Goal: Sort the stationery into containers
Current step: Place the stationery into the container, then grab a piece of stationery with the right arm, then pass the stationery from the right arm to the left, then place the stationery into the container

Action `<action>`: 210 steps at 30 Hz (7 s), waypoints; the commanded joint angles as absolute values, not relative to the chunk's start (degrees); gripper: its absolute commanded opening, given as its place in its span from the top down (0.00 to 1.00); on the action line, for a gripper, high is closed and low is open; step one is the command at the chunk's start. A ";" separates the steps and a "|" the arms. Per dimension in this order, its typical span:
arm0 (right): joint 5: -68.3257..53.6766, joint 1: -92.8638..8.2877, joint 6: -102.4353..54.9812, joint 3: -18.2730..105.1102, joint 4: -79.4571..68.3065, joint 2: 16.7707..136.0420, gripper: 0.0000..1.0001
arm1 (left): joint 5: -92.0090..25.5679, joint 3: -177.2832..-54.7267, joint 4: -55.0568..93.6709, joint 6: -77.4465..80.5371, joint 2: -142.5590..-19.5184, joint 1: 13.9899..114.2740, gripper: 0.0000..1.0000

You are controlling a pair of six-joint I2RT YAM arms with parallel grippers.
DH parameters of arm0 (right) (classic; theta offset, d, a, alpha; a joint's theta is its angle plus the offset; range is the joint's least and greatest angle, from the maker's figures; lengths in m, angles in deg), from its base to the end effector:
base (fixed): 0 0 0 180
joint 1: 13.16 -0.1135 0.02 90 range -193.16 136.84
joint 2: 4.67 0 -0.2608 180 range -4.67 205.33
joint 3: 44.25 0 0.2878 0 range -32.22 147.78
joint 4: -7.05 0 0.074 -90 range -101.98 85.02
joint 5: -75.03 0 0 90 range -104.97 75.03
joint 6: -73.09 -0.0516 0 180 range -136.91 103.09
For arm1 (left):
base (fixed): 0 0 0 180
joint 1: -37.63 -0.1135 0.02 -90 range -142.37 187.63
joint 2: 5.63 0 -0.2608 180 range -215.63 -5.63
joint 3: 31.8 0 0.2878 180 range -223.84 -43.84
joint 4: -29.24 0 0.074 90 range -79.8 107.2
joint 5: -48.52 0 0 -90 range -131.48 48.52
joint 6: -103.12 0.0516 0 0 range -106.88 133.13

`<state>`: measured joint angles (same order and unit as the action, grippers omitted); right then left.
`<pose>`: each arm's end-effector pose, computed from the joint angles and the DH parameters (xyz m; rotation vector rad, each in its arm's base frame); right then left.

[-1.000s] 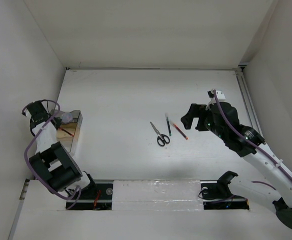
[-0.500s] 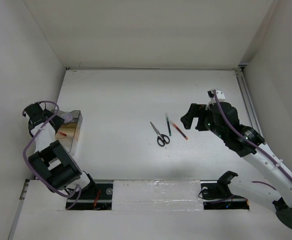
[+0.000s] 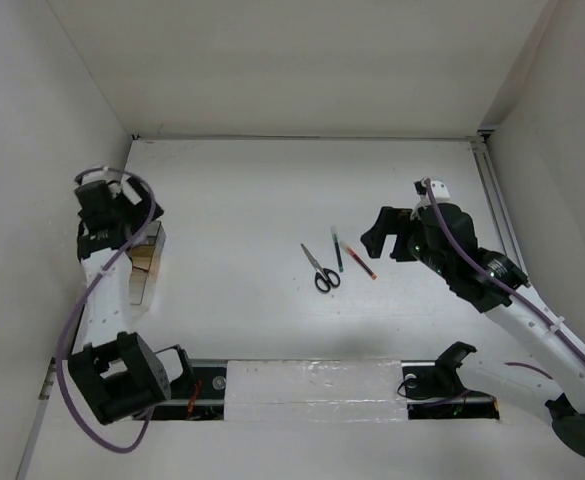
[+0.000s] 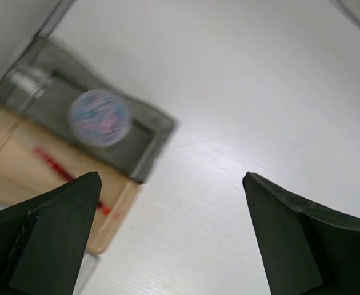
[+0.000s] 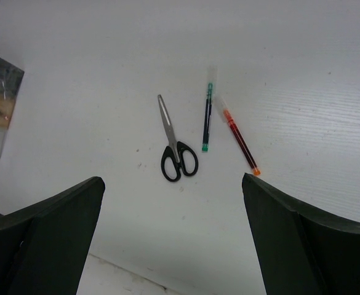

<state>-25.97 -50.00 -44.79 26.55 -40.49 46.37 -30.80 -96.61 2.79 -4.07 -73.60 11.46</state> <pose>0.1957 0.1343 0.3555 -0.0420 2.0838 0.5028 0.2896 0.1316 0.2778 -0.6621 1.9711 -0.0989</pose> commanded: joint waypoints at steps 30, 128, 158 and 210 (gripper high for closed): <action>-21.30 -42.96 -45.40 26.75 -31.96 80.39 0.17 | -26.20 -119.07 -10.30 28.42 -62.76 34.29 0.00; 9.56 -65.37 -69.55 40.65 43.52 96.66 1.00 | 23.56 -128.04 -23.67 29.03 -79.72 35.17 0.33; -0.63 -65.37 -57.01 27.12 25.53 83.93 0.00 | -9.92 -120.05 -21.22 63.38 -74.28 34.56 1.00; -22.52 -72.40 -52.86 23.59 -1.02 72.75 0.00 | -22.06 -108.61 -32.63 124.39 -94.75 10.22 1.00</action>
